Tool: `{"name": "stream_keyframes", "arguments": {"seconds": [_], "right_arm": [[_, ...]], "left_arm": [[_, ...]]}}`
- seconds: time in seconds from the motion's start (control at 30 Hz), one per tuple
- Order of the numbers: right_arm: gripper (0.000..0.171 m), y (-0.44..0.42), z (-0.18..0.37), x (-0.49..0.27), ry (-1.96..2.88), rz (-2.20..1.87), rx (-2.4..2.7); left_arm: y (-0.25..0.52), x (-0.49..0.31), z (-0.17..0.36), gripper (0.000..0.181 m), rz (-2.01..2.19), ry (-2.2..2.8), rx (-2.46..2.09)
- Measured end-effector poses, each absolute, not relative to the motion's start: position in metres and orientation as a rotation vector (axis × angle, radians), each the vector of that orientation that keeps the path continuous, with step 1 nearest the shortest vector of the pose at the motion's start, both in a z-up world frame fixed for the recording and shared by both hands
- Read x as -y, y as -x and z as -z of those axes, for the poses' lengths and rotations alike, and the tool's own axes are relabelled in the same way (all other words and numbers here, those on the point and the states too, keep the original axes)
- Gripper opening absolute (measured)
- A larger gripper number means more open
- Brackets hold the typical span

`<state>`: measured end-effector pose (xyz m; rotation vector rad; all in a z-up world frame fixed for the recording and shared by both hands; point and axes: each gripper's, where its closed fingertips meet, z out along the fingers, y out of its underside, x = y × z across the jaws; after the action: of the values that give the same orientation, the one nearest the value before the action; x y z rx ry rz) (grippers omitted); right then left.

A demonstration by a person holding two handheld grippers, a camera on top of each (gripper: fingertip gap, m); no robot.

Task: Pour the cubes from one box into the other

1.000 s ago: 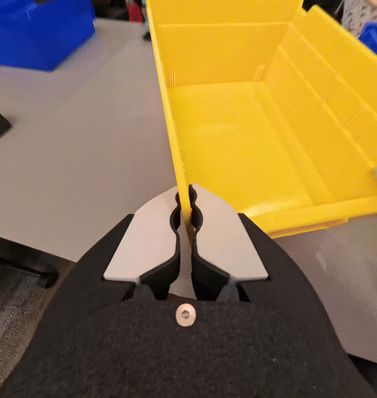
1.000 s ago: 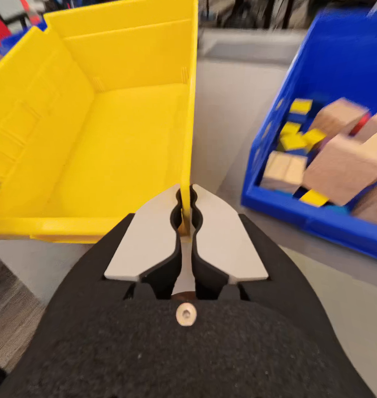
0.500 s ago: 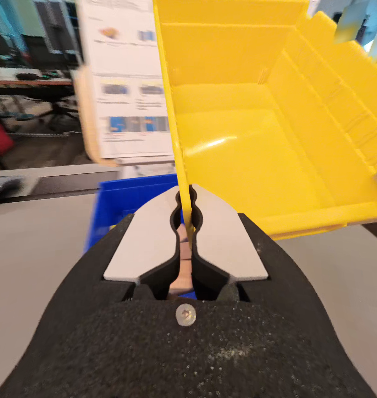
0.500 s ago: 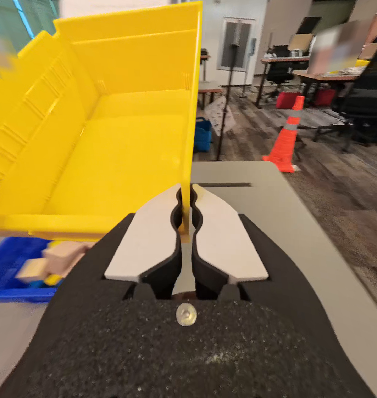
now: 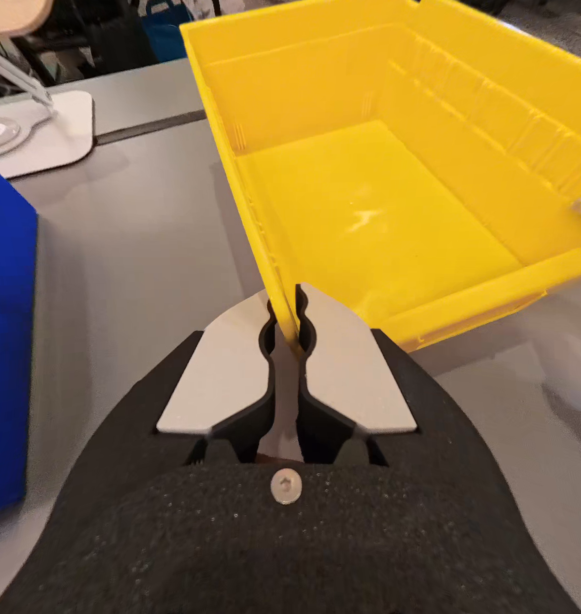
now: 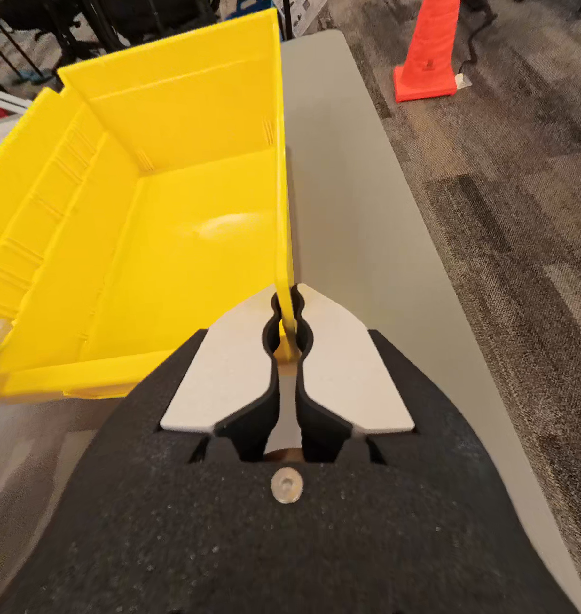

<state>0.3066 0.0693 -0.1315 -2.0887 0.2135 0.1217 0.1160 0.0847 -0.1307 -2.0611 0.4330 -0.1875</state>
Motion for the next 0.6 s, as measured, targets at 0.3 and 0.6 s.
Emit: {"name": "stream_keyframes", "arguments": {"seconds": [0.3, 0.6], "right_arm": [[0.061, -0.342, 0.099, -0.044, 1.965, -0.157, -0.48], [0.052, -0.173, -0.018, -0.034, 1.726, -0.034, 0.041]], "left_arm": [[-0.105, -0.015, 0.092, 0.061, 0.624, 1.992, -0.673], [0.23, -0.028, 0.053, 0.065, 0.004, 1.818, -0.21]]}}
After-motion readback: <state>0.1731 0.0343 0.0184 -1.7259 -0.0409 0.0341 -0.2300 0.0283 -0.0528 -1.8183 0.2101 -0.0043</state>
